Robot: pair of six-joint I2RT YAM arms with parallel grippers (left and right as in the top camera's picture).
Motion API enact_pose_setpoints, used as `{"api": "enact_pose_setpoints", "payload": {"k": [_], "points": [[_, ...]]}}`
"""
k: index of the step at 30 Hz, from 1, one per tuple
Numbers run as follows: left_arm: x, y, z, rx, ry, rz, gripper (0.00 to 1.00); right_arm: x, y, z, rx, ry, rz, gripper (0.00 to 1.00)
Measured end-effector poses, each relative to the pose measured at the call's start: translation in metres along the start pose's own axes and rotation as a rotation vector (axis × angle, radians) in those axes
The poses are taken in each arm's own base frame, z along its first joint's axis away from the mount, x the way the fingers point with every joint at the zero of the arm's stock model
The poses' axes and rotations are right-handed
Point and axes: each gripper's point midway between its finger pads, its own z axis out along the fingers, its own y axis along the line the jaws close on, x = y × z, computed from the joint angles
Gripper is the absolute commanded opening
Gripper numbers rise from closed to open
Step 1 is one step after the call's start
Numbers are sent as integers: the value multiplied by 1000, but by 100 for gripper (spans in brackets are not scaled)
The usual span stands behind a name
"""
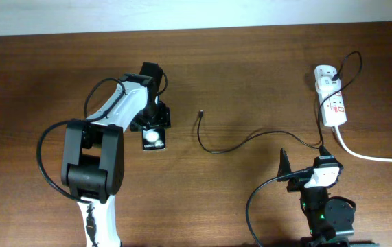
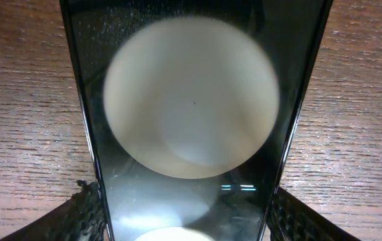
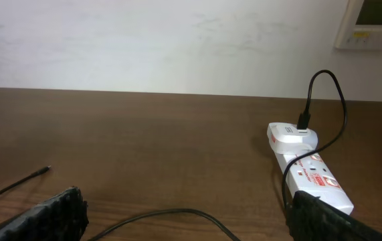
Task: Plug charger to phone and switch on socket
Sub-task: 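Lift the smartphone with the left gripper off the table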
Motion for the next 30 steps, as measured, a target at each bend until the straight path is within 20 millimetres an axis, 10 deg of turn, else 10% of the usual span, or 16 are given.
{"api": "enact_pose_setpoints", "payload": {"k": [30], "points": [[-24,-8,-37,3,0,0,66,0,0,0,0,0,0,99]]}}
